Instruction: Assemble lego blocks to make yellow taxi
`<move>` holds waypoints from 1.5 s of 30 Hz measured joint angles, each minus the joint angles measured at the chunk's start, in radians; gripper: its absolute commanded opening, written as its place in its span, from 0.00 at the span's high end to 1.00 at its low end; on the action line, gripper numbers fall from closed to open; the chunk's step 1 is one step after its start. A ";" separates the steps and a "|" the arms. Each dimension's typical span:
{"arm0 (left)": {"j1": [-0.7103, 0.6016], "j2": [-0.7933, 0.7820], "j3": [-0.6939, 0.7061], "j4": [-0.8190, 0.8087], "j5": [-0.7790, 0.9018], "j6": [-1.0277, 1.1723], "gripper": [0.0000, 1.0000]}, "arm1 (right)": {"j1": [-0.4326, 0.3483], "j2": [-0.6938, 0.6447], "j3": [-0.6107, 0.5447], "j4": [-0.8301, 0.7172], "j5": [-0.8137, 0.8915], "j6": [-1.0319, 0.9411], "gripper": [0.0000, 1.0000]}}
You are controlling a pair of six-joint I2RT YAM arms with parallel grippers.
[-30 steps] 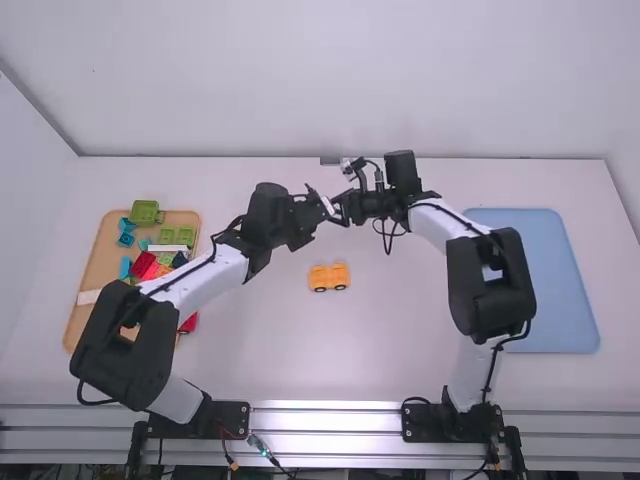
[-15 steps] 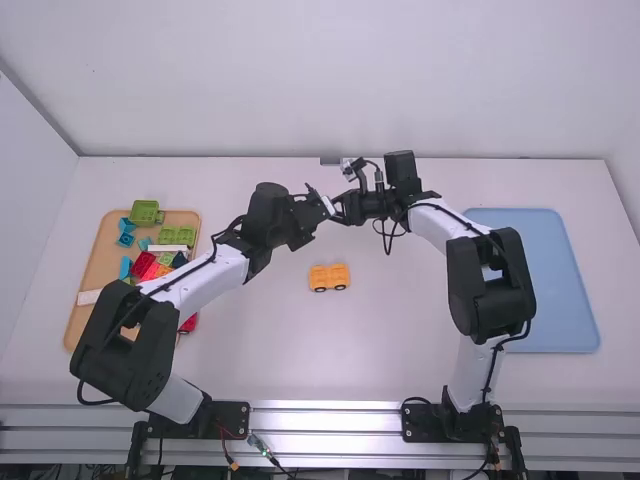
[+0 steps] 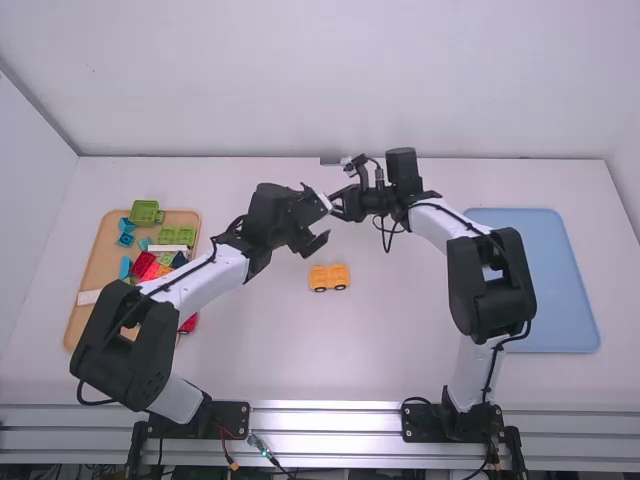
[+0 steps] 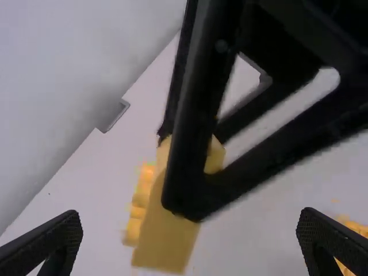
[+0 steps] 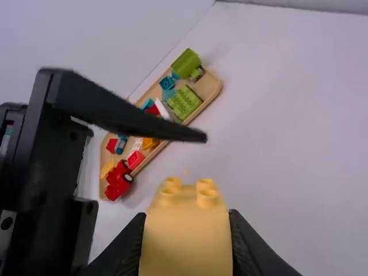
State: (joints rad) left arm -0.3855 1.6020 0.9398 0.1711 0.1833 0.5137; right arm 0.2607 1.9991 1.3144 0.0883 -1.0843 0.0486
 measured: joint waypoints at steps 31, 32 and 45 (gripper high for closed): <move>0.192 0.192 0.539 -0.990 0.734 0.550 0.01 | -0.014 0.000 0.328 -1.139 -0.043 -1.380 0.76; 0.192 0.192 0.539 -0.990 0.740 0.555 0.01 | -0.014 0.000 0.328 -1.139 -0.043 -1.387 0.76; 0.132 0.192 0.539 -0.935 0.742 0.549 0.30 | -0.006 0.000 0.328 -1.071 -0.033 -1.394 0.78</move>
State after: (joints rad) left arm -0.2539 1.7935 1.4788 -0.7639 0.9257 1.0622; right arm 0.2546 1.9991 1.6421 -0.9829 -1.1175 -1.3449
